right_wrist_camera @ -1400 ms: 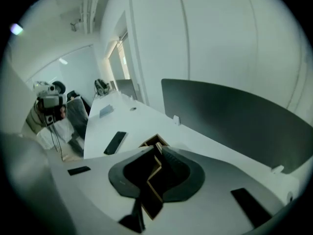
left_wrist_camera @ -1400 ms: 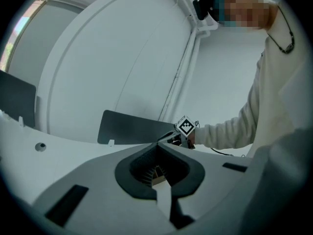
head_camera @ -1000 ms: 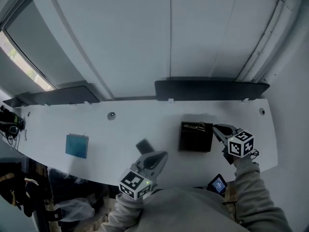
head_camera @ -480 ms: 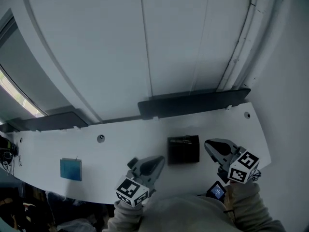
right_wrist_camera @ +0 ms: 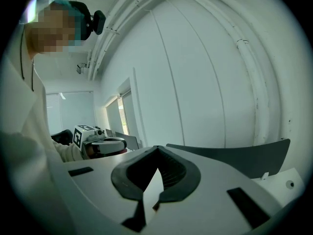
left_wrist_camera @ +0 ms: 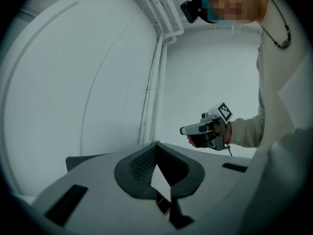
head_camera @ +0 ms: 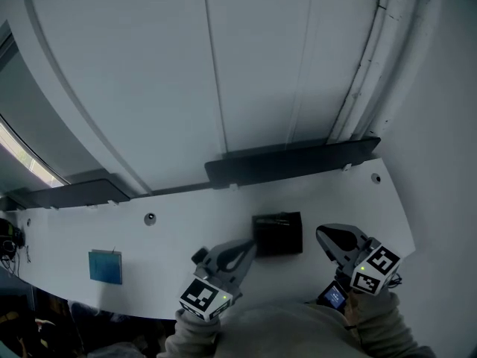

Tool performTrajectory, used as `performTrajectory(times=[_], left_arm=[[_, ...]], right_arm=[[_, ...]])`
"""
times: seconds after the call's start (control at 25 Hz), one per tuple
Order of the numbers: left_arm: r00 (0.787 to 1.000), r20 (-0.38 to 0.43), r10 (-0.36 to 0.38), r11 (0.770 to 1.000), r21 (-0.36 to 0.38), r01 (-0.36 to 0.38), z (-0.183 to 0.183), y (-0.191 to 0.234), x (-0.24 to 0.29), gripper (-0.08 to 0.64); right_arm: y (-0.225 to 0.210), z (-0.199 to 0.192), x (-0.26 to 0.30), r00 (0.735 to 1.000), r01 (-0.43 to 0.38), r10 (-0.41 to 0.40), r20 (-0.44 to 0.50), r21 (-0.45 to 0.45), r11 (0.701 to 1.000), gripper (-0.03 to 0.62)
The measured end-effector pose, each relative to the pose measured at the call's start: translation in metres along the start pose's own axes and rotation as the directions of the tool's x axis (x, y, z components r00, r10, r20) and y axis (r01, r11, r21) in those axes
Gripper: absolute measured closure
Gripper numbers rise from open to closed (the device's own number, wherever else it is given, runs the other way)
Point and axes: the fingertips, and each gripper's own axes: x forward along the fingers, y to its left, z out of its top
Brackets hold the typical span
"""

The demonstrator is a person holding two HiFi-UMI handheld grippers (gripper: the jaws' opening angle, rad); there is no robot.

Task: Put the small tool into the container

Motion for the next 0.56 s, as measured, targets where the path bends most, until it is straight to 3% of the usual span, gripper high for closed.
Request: performTrajectory(times=[0.28,0.56], left_arm=[[0.998,-0.059,-0.008,1.0,0.002,0.008,-0.0065,0.0001,0.0014,0.566],[0.999,-0.044,-0.002,1.0,0.011,0.003,-0.002,0.0002,0.0003,0.566]], right_arm=[[0.0057,0.0006,0.0077,0.999,-0.028,0.027,-0.027,-0.04,0.999,0.572],[0.0028,-0.0033,0.0038,0.998,-0.031,0.029,-0.047,-0.05,0.998,0.572]])
